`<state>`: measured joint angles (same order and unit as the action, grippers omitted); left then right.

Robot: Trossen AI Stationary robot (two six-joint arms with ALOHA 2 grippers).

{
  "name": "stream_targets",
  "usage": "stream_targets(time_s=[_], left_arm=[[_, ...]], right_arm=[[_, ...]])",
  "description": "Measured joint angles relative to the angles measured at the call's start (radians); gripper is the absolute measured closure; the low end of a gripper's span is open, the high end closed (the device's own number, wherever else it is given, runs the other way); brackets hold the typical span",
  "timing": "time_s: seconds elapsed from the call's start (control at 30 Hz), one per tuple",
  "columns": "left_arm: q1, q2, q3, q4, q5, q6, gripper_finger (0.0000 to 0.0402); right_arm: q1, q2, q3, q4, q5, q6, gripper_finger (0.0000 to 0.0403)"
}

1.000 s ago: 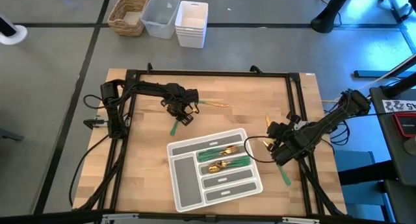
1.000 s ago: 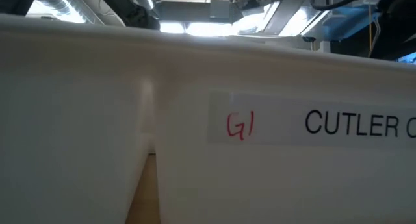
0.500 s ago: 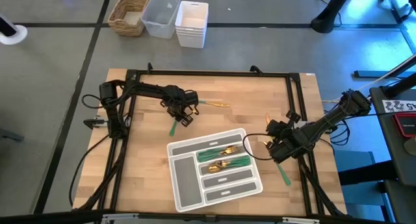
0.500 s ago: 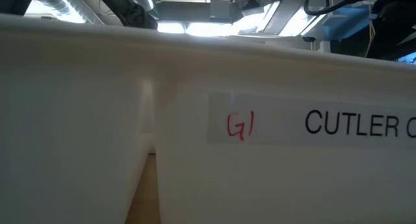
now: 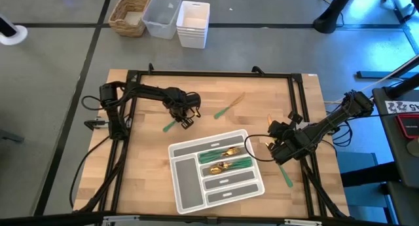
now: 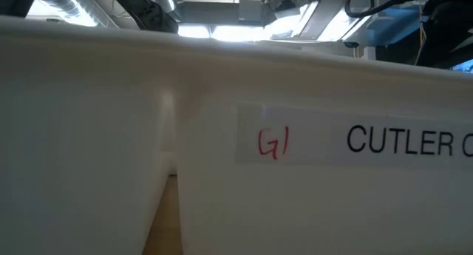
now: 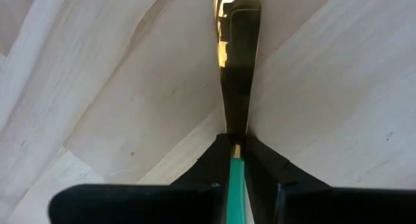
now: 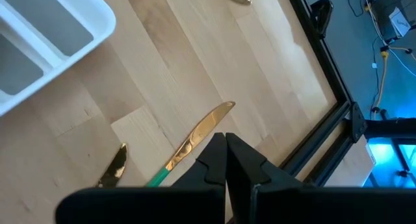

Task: Sort silverware
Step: Put the green knife into the white silverware tray

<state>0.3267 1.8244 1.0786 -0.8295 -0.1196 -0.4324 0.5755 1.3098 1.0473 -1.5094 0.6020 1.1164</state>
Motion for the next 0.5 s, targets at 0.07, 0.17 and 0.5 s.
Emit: stream_targets(time_s=[0.07, 0.17, 0.5], left_arm=[[0.002, -0.017, -0.002, 0.008, -0.002, 0.003, 0.0379], [0.005, -0.052, 0.0, 0.023, -0.012, 0.004, 0.0386], [0.004, -0.174, 0.001, 0.025, 0.005, 0.03, 0.04]], right_arm=[[0.0, 0.0, 0.0, 0.001, 0.0, 0.0, 0.0402], [0.0, 0.0, 0.0, 0.007, 0.0, 0.0, 0.0402], [0.0, 0.0, 0.0, 0.02, -0.01, 0.0, 0.0402]])
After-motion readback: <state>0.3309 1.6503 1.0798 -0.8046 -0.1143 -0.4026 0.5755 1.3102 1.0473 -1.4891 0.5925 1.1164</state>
